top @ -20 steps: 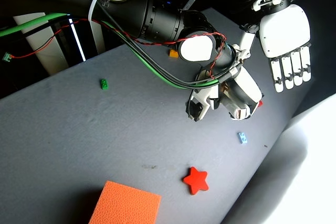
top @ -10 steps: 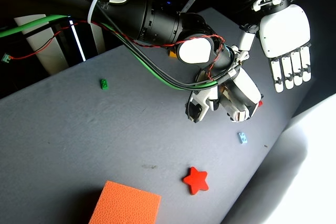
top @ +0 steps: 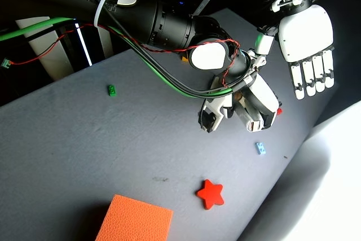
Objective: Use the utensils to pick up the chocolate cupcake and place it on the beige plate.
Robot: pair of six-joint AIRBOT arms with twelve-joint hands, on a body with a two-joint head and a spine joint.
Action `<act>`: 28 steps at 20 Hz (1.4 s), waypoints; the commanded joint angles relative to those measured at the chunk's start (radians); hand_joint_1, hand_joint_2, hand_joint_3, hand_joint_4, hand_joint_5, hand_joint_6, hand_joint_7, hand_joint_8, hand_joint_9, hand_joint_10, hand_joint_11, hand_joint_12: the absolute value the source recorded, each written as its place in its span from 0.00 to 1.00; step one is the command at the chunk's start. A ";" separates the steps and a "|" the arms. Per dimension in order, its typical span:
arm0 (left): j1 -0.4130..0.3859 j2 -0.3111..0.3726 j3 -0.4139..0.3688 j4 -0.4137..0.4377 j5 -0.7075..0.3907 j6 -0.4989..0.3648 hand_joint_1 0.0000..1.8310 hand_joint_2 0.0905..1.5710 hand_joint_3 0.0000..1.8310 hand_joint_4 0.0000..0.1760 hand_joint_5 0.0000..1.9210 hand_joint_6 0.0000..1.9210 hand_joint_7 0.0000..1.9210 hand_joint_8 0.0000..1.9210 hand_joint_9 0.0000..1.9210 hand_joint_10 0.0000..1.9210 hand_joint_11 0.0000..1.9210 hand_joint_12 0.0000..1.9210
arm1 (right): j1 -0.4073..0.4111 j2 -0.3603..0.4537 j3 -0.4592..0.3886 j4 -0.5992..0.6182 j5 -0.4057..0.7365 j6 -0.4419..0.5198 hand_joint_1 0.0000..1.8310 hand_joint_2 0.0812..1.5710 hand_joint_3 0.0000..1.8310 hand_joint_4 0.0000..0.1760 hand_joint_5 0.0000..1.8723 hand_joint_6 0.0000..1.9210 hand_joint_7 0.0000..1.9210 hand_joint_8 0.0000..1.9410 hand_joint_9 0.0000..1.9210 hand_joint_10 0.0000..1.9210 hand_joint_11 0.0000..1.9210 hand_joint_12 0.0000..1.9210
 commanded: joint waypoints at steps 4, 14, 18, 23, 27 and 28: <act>-0.006 0.003 0.006 0.066 -0.033 0.006 0.01 0.68 0.00 0.00 0.00 0.00 0.00 0.00 0.00 0.00 0.00 0.00 | 0.006 0.005 0.000 -0.003 0.089 -0.003 0.61 0.82 0.00 0.00 0.32 0.77 0.35 0.81 0.26 0.74 0.28 0.88; -0.006 0.003 0.007 0.066 -0.033 0.006 0.02 0.68 0.00 0.00 0.00 0.00 0.01 0.00 0.00 0.00 0.00 0.00 | 0.000 0.011 0.000 -0.003 0.089 -0.004 0.64 0.71 0.00 0.00 0.28 0.42 0.24 0.55 0.25 0.71 0.28 0.85; -0.006 0.003 0.007 0.066 -0.033 0.006 0.02 0.68 0.00 0.00 0.00 0.00 0.00 0.00 0.00 0.00 0.00 0.00 | 0.000 0.012 0.000 -0.003 0.088 -0.004 0.61 0.72 0.00 0.00 0.27 0.41 0.25 0.53 0.25 0.70 0.26 0.87; -0.006 0.003 0.008 0.066 -0.033 0.006 0.03 0.68 0.00 0.00 0.00 0.00 0.00 0.00 0.00 0.00 0.00 0.00 | 0.002 0.015 0.000 -0.003 0.083 -0.006 0.59 0.73 0.00 0.00 0.26 0.38 0.22 0.55 0.23 0.72 0.26 0.87; -0.006 0.003 0.008 0.066 -0.033 0.006 0.04 0.68 0.00 0.00 0.02 0.00 0.02 0.01 0.01 0.00 0.00 0.00 | 0.006 0.026 -0.001 -0.003 0.079 -0.001 0.58 0.72 0.00 0.00 0.25 0.42 0.21 0.58 0.22 0.72 0.25 0.90; -0.007 0.003 0.007 0.066 -0.033 0.006 0.04 0.68 0.00 0.00 0.01 0.00 0.02 0.00 0.01 0.00 0.00 0.00 | 0.009 0.028 -0.001 -0.003 0.077 -0.002 0.58 0.72 0.00 0.00 0.24 0.43 0.21 0.59 0.22 0.73 0.26 0.91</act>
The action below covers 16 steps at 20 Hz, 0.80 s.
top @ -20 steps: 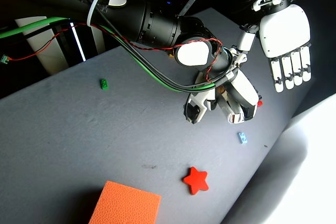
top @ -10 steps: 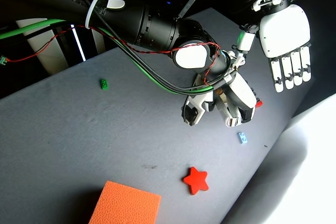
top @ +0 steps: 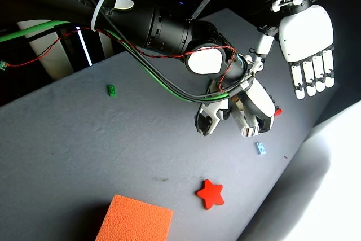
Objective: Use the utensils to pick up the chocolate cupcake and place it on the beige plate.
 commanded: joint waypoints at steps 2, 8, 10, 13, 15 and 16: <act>-0.007 0.004 0.004 0.066 -0.033 0.006 0.03 0.68 0.00 0.00 0.01 0.00 0.01 0.00 0.00 0.00 0.00 0.00 | 0.020 0.007 -0.001 -0.003 0.090 -0.001 0.58 0.73 0.00 0.00 0.22 0.45 0.20 0.61 0.21 0.74 0.26 0.90; -0.007 0.004 0.004 0.066 -0.033 0.006 0.03 0.68 0.00 0.00 0.02 0.00 0.03 0.01 0.02 0.01 0.00 0.00 | 0.044 0.026 -0.010 -0.002 0.083 0.008 0.58 0.73 0.00 0.00 0.26 0.40 0.22 0.54 0.22 0.70 0.26 0.88; -0.006 0.004 0.005 0.066 -0.033 0.006 0.05 0.68 0.00 0.00 0.02 0.00 0.02 0.00 0.01 0.00 0.00 0.00 | 0.051 0.037 -0.024 -0.002 0.087 0.008 0.59 0.73 0.00 0.00 0.26 0.40 0.22 0.55 0.23 0.70 0.26 0.88; -0.006 0.004 0.005 0.066 -0.033 0.006 0.05 0.68 0.00 0.00 0.01 0.00 0.01 0.00 0.00 0.00 0.00 0.00 | 0.068 0.056 -0.045 -0.002 0.087 0.009 0.58 0.73 0.00 0.00 0.27 0.39 0.23 0.52 0.23 0.68 0.25 0.86; -0.006 0.004 0.005 0.066 -0.033 0.006 0.04 0.68 0.00 0.00 0.01 0.00 0.01 0.00 0.00 0.00 0.00 0.00 | 0.078 0.070 -0.055 -0.002 0.091 0.011 0.58 0.73 0.00 0.00 0.26 0.39 0.23 0.52 0.22 0.68 0.25 0.86; -0.006 0.004 0.005 0.066 -0.033 0.006 0.03 0.68 0.00 0.00 0.01 0.00 0.01 0.00 0.00 0.00 0.00 0.00 | 0.082 0.077 -0.061 -0.002 0.095 0.011 0.58 0.74 0.00 0.00 0.26 0.39 0.22 0.53 0.21 0.69 0.24 0.87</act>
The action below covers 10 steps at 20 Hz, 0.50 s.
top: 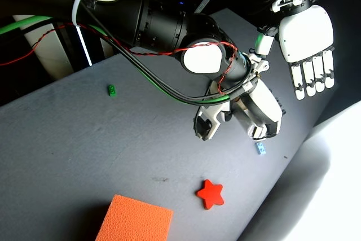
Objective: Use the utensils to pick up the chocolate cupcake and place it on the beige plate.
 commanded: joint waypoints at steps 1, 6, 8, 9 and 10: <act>-0.006 0.004 0.005 0.066 -0.033 0.006 0.04 0.68 0.00 0.00 0.01 0.00 0.01 0.00 0.00 0.00 0.00 0.00 | 0.027 0.009 -0.003 -0.003 0.099 0.001 0.58 0.73 0.00 0.00 0.25 0.41 0.22 0.54 0.20 0.70 0.23 0.88; -0.005 0.004 0.006 0.066 -0.033 0.006 0.05 0.67 0.00 0.00 0.01 0.00 0.00 0.00 0.00 0.00 0.00 0.00 | 0.039 0.125 -0.136 -0.003 0.107 0.022 0.58 0.72 0.00 0.00 0.27 0.39 0.22 0.54 0.21 0.69 0.25 0.86; -0.005 0.004 0.005 0.066 -0.033 0.006 0.05 0.67 0.00 0.00 0.01 0.00 0.01 0.00 0.00 0.00 0.00 0.00 | 0.039 0.189 -0.209 -0.003 0.117 0.031 0.57 0.73 0.00 0.00 0.26 0.39 0.21 0.55 0.20 0.71 0.23 0.88; -0.005 0.004 0.005 0.066 -0.033 0.006 0.05 0.68 0.00 0.00 0.01 0.00 0.01 0.00 0.00 0.00 0.00 0.00 | 0.040 0.215 -0.234 -0.003 0.120 0.040 0.57 0.74 0.00 0.00 0.25 0.40 0.21 0.56 0.20 0.72 0.24 0.89; -0.005 0.004 0.005 0.066 -0.033 0.006 0.04 0.68 0.00 0.00 0.02 0.00 0.01 0.00 0.00 0.00 0.00 0.00 | 0.040 0.253 -0.272 -0.003 0.128 0.046 0.57 0.74 0.00 0.00 0.25 0.40 0.21 0.56 0.21 0.71 0.24 0.88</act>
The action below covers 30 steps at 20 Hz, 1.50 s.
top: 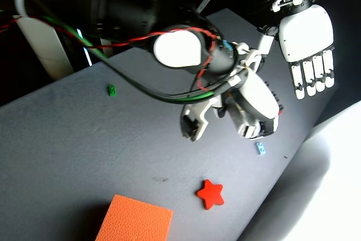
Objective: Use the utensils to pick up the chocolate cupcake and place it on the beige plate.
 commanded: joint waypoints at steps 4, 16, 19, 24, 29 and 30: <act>-0.006 0.004 0.004 0.061 -0.033 0.007 0.02 0.68 0.00 0.00 0.00 0.00 0.00 0.00 0.00 0.00 0.00 0.00 | 0.005 0.106 -0.102 0.000 0.147 0.004 0.56 0.75 0.00 0.00 0.25 0.39 0.22 0.54 0.21 0.70 0.23 0.89; 0.004 0.007 0.000 0.057 -0.036 0.009 0.03 0.69 0.00 0.00 0.01 0.00 0.00 0.00 0.00 0.00 0.02 0.01 | -0.183 0.189 -0.190 -0.001 0.403 0.028 0.57 0.75 0.00 0.00 0.25 0.40 0.21 0.58 0.22 0.72 0.24 0.92; 0.007 0.008 0.000 0.057 -0.037 0.009 0.03 0.69 0.00 0.00 0.01 0.00 0.00 0.00 0.01 0.00 0.02 0.01 | -0.218 0.210 -0.199 -0.001 0.415 0.030 0.54 0.78 0.00 0.00 0.24 0.43 0.20 0.57 0.21 0.72 0.23 0.92; 0.003 0.008 0.003 0.051 -0.038 0.011 0.02 0.69 0.00 0.00 0.00 0.00 0.00 0.00 0.00 0.00 0.00 0.01 | -0.278 0.286 -0.265 -0.001 0.456 0.028 0.56 0.76 0.00 0.00 0.25 0.42 0.22 0.58 0.22 0.73 0.22 0.92; -0.019 0.005 0.004 0.051 -0.035 0.011 0.02 0.69 0.00 0.00 0.00 0.00 0.00 0.00 0.00 0.00 0.00 0.00 | -0.342 0.323 -0.284 -0.001 0.515 0.050 0.54 0.76 0.00 0.00 0.23 0.43 0.21 0.61 0.21 0.74 0.22 0.91; -0.021 0.005 0.003 0.051 -0.035 0.011 0.02 0.69 0.00 0.00 0.00 0.00 0.00 0.00 0.00 0.00 0.00 0.00 | -0.353 0.323 -0.284 -0.001 0.530 0.050 0.55 0.76 0.00 0.00 0.23 0.44 0.22 0.62 0.21 0.75 0.22 0.92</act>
